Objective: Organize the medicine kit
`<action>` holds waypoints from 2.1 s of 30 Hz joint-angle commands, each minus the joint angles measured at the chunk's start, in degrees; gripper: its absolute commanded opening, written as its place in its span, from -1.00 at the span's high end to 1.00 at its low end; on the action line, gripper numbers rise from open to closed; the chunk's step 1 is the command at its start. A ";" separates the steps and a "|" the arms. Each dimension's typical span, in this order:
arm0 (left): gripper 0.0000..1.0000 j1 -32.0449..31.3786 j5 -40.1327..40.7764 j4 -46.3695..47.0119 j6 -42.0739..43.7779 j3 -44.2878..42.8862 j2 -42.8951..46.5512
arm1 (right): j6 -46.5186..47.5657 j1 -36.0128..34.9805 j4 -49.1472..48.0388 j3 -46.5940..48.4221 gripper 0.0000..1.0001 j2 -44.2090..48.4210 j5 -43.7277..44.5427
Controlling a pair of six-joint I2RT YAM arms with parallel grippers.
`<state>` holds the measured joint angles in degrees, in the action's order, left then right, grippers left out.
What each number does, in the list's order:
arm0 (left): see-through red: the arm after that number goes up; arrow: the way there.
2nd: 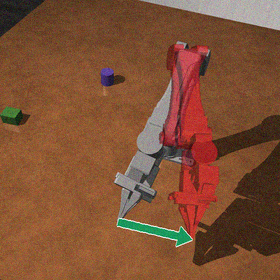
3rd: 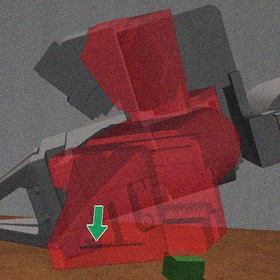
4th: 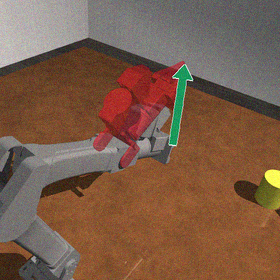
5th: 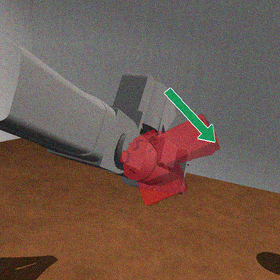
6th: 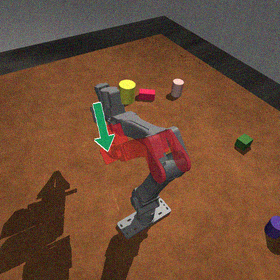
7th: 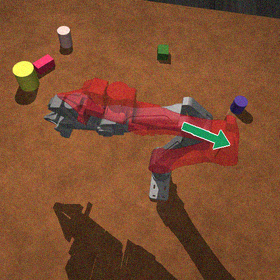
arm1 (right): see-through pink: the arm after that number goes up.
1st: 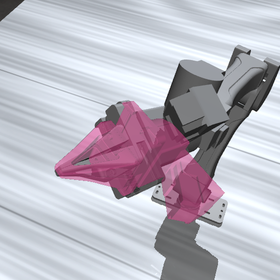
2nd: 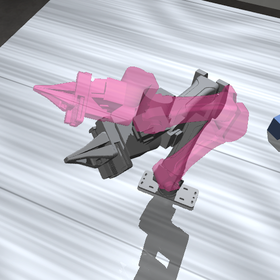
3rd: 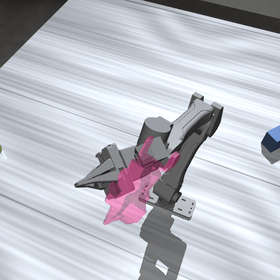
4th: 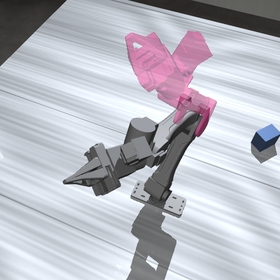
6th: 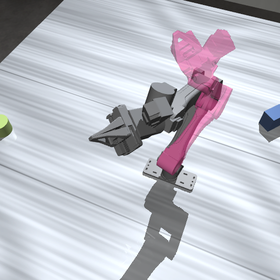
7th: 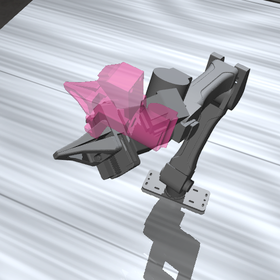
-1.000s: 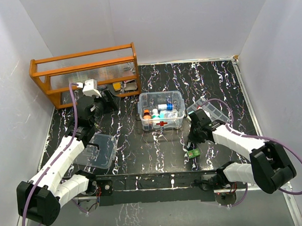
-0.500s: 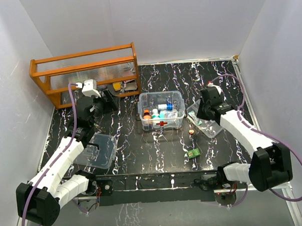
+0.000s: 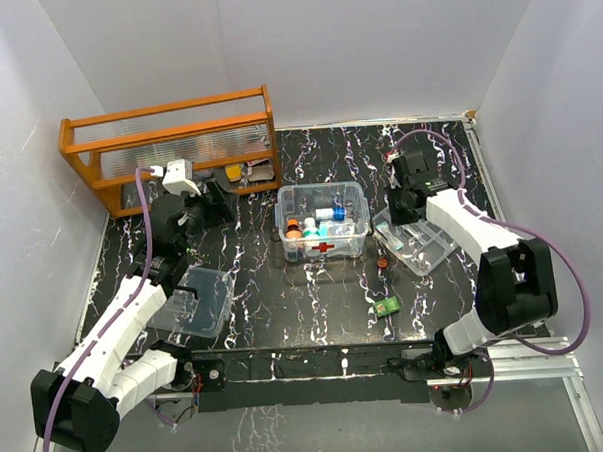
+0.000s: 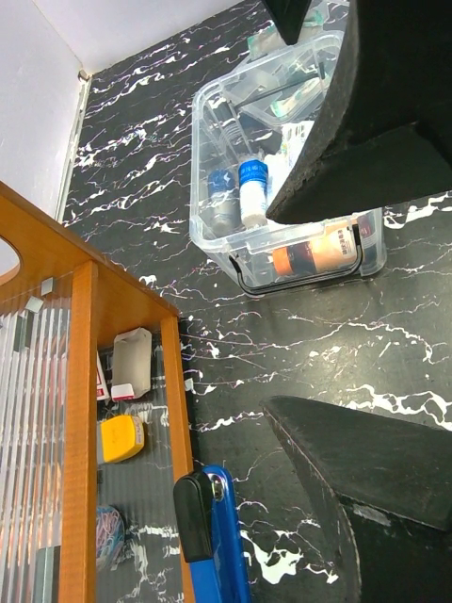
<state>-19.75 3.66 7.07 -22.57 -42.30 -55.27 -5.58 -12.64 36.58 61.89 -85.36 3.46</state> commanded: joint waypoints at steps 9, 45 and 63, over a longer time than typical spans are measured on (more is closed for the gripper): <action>-0.45 -0.12 0.76 1.19 1.54 0.39 2.71 | 4.66 -1.00 5.58 7.29 0.94 -11.68 7.62; -0.46 -0.14 0.71 1.37 1.74 0.89 2.96 | -7.85 -4.23 3.80 5.52 0.41 -7.32 7.58; -0.46 -0.12 0.18 1.50 0.97 1.03 3.19 | -30.49 -4.39 3.79 -11.90 0.19 11.96 4.75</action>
<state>-19.75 3.88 7.25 -21.65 -41.32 -53.78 -30.59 -16.67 42.68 52.90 -76.38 10.90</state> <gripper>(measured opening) 0.729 0.400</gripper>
